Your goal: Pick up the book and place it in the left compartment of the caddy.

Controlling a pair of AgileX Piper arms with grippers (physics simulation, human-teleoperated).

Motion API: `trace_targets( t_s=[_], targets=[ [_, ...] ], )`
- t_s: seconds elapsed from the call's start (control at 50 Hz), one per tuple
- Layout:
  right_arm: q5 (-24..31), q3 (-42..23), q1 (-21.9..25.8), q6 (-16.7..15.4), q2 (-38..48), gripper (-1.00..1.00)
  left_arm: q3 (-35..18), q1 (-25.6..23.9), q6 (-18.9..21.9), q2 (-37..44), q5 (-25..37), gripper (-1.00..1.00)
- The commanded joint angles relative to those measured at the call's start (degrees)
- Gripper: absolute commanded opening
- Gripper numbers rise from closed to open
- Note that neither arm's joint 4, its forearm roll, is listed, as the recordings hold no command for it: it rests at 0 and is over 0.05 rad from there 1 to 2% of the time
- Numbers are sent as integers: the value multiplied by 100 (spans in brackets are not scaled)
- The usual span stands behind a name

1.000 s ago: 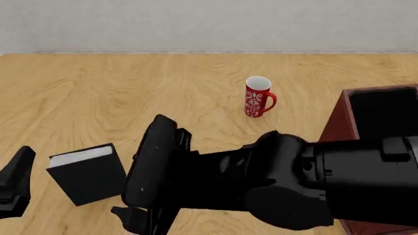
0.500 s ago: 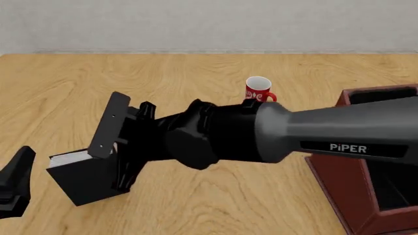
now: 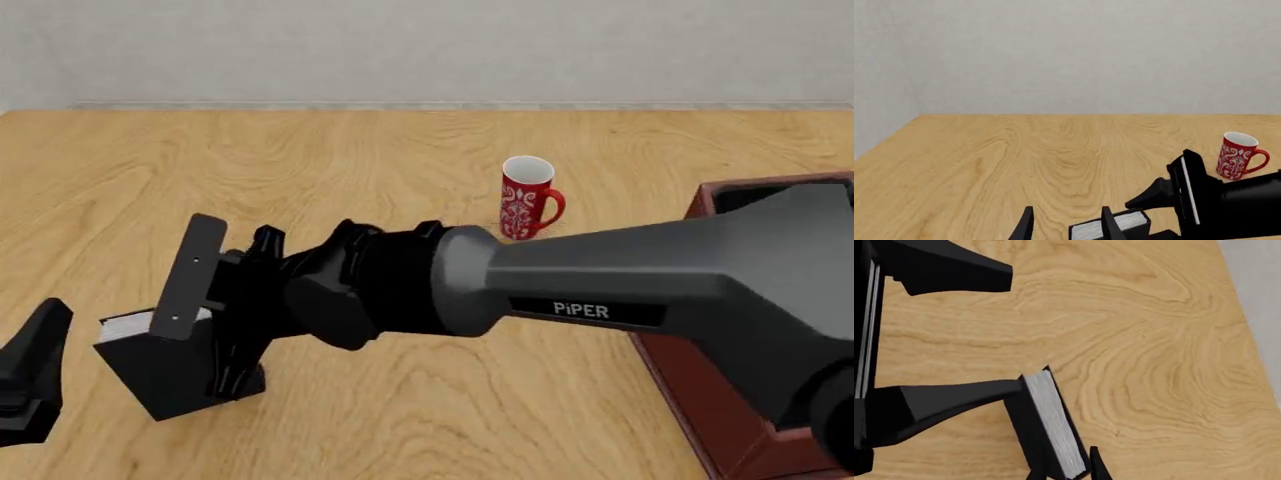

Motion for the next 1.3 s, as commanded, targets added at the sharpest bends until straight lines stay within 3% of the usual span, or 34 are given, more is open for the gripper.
trace_targets(
  t_s=[0.02,0.1,0.12,0.26,0.52,0.6,0.78,0.86,0.96,1.0,1.1,1.3],
  targets=[
    [4,-45,77,3,169,-100,0,0,1,1,0,100],
    [4,-45,77,3,169,-100,0,1,-5,4,0,100],
    [-7,177,254,-3,-235,-100,0,-2,-4,4,0,100],
    [249,218,251,-76,-604,-100,0,-2,-2,5,0,100],
    [520,319,-62,-225,-1328,-100,0,-5,-1,6,0,100],
    [468,630,-82,-52,-1777,-100,0,-4,-1,6,0,100],
    [37,1580,-202,3,-3052,-100,0,-5,-2,8,0,100],
    [-96,1920,-393,119,-3547,-100,0,-5,0,7,0,100],
    [-124,2221,-652,502,-4115,-100,0,-5,-1,8,0,100],
    [-194,2267,-974,732,-4453,-100,0,-4,-3,7,0,100],
    [-60,2457,-905,1106,-5070,-100,0,-5,-1,6,0,100],
    [191,2902,-1331,1847,-6164,-100,0,-5,-2,6,0,100]
  ],
)
